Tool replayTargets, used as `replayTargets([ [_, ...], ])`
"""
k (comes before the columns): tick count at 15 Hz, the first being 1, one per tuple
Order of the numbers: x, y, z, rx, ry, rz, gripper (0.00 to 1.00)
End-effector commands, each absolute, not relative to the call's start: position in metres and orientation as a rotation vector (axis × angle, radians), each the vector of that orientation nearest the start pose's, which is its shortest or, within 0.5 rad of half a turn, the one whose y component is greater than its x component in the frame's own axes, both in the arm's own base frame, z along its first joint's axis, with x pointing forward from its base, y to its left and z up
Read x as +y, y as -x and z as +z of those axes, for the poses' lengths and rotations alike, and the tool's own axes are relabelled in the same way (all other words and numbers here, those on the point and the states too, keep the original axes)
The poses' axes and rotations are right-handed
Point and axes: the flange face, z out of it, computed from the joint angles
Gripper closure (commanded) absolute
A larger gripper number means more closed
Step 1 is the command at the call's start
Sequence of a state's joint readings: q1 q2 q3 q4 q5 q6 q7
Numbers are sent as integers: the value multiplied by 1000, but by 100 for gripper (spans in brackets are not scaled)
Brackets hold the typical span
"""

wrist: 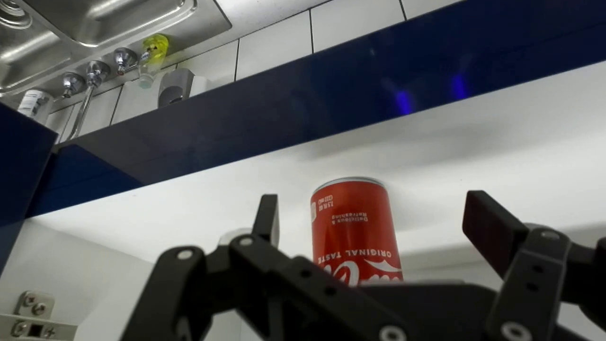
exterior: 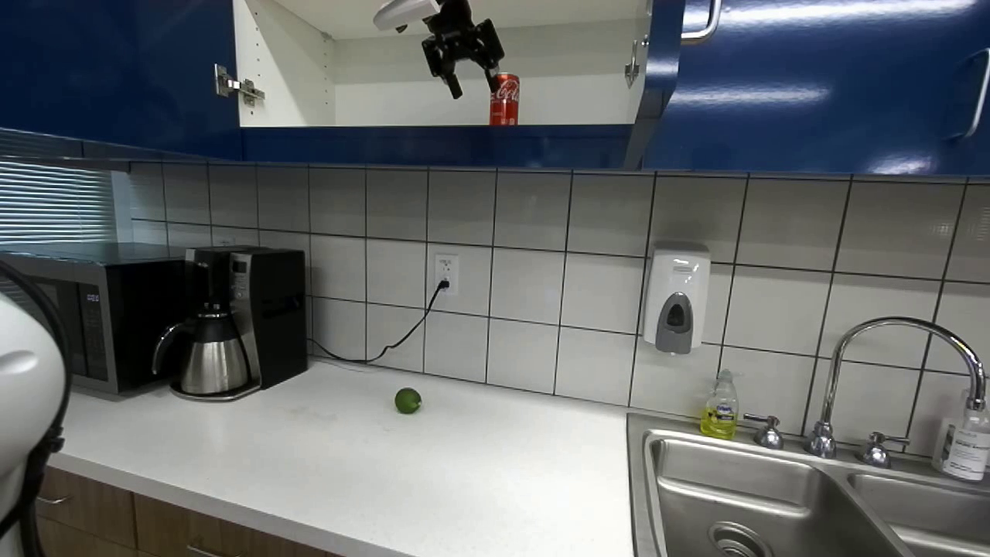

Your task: Remove the can from the top cupboard

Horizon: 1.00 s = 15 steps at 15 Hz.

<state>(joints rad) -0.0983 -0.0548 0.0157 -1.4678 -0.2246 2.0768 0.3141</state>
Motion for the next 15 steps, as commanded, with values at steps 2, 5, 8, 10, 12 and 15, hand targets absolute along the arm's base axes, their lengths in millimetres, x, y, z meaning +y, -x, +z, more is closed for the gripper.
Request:
replayTargets([
  [2,-58,-591,775,570,3041,-1164,0],
  [5,-61,-600,777,579,3033,-1177,0],
  [8,-66,-606,776,591,3030,-1184,0],
  [10,-70,-610,776,602,3030,-1186,0],
  [12,-73,-615,774,612,3030,-1189,0],
  [15,-79,-621,772,624,3033,-1189,0],
])
